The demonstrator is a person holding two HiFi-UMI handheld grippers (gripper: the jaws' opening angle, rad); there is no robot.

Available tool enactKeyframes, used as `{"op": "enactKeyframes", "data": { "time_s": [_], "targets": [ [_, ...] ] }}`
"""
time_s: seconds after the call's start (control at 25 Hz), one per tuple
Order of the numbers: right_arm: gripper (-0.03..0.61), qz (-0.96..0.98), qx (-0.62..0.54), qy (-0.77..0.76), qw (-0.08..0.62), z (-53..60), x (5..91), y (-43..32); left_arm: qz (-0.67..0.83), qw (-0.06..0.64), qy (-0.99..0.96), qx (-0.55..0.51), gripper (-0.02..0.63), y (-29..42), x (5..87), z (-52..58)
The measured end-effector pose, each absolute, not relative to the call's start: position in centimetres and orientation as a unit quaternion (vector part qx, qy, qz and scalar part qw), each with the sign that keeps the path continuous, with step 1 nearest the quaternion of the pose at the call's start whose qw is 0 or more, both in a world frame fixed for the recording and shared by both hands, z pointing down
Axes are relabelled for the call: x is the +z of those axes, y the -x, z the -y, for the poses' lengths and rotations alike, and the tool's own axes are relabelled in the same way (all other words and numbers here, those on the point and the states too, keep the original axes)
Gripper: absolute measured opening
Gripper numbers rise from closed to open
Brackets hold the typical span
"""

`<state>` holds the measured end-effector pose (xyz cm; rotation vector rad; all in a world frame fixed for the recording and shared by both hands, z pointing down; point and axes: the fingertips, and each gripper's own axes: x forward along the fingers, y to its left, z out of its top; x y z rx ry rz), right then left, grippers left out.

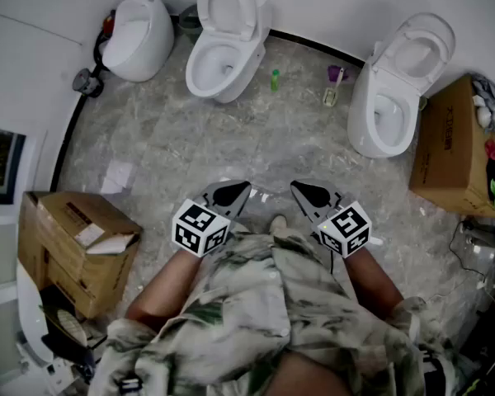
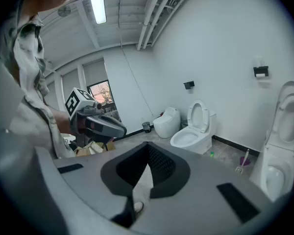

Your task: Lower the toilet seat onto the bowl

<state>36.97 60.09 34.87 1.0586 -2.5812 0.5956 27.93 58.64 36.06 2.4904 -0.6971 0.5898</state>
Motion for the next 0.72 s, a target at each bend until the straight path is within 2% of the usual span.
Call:
{"op": "enactKeyframes", "data": {
  "time_s": [0.36,0.72],
  "targets": [
    [0.021,0.899,0.2,-0.357,0.154,-56.1,36.2,-35.1,0.269,0.248,-0.91,0.195,0.023,-25.7,37.0,-55.4],
    [0.032,0.89,0.195,-0.379,0.159,-46.7,36.2,-26.9,0.242,0.242,-0.923,0.174,0.023,-17.4,37.0,-44.9]
  ]
}}
